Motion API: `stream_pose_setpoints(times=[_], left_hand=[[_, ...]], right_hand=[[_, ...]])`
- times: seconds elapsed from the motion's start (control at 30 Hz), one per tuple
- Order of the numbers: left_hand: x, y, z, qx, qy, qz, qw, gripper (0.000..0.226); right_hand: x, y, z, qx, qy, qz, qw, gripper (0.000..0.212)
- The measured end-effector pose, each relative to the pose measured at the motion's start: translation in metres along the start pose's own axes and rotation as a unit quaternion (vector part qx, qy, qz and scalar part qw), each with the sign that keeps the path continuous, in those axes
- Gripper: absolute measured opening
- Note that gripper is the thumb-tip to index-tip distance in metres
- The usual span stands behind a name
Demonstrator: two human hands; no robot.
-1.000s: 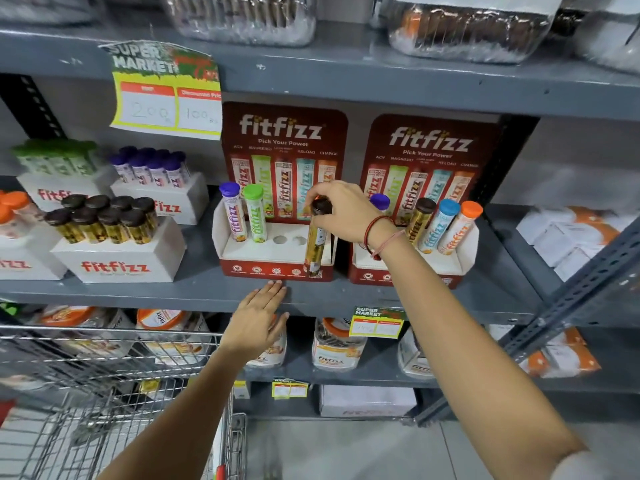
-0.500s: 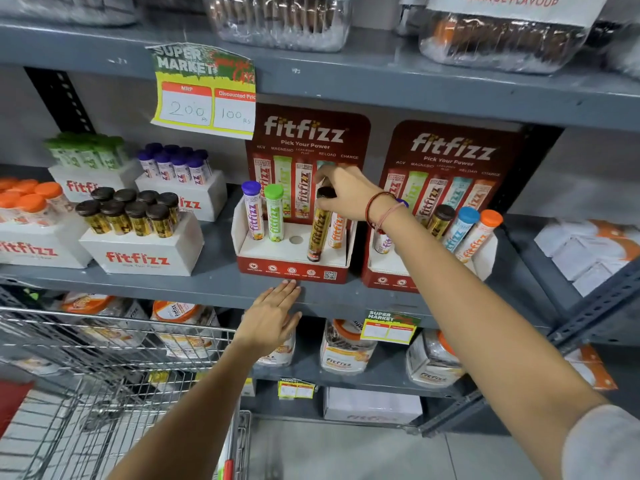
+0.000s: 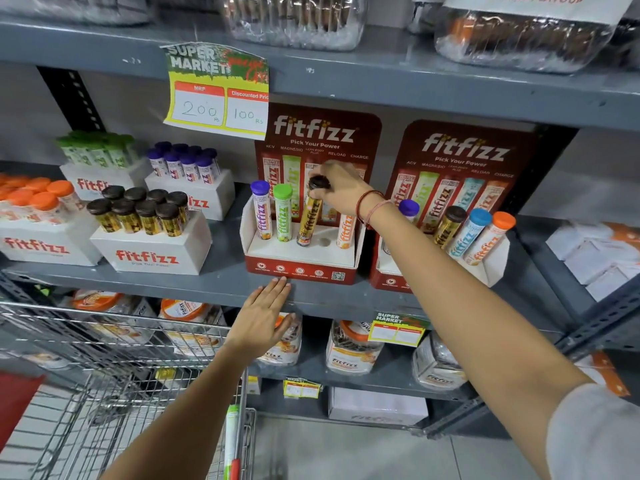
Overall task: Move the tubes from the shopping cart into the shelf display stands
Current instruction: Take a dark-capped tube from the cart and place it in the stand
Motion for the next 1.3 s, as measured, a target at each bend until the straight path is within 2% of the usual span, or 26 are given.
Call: stream_pose_setpoints(times=[0.07, 0.13, 0.27, 0.43, 0.93, 1.03, 1.2, 1.3], left_hand=[[-0.001, 0.001, 0.001, -0.003, -0.008, -0.004, 1.0, 0.065], [0.0, 0.002, 0.001, -0.006, -0.011, -0.009, 1.0, 0.061], [0.0, 0.002, 0.001, -0.002, -0.009, -0.012, 1.0, 0.06], [-0.002, 0.004, 0.002, -0.004, -0.009, -0.012, 1.0, 0.06], [-0.002, -0.006, 0.001, 0.003, -0.025, -0.047, 0.999, 0.059], [-0.009, -0.018, -0.006, 0.05, -0.058, -0.082, 0.994, 0.055], [-0.036, -0.029, -0.038, 0.109, -0.14, -0.118, 0.977, 0.048], [-0.052, -0.028, -0.07, 0.121, -0.174, -0.121, 0.97, 0.044]], right_hand=[[0.003, 0.003, 0.005, 0.002, 0.005, -0.01, 1.0, 0.033], [0.007, 0.003, 0.009, 0.006, 0.011, -0.009, 1.0, 0.032], [0.012, 0.006, 0.017, 0.0, 0.018, -0.015, 1.0, 0.033], [0.008, 0.018, 0.015, -0.047, 0.006, -0.015, 0.999, 0.033], [0.006, 0.027, 0.018, -0.036, 0.023, 0.014, 0.999, 0.051], [0.011, 0.027, 0.007, 0.011, 0.059, 0.058, 0.997, 0.055], [-0.006, 0.041, -0.031, 0.202, 0.016, 0.1, 0.974, 0.024], [-0.033, 0.075, -0.049, 0.209, -0.019, 0.151, 0.966, 0.018]])
Point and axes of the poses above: each hand's wrist, its own z-axis towards the middle knuckle, its own y-axis out of the palm, x = y × z, the point moved 3 cm from there along z, towards the middle knuckle, and after that the axes turned 5 degrees about z, right-handed, at the moved point
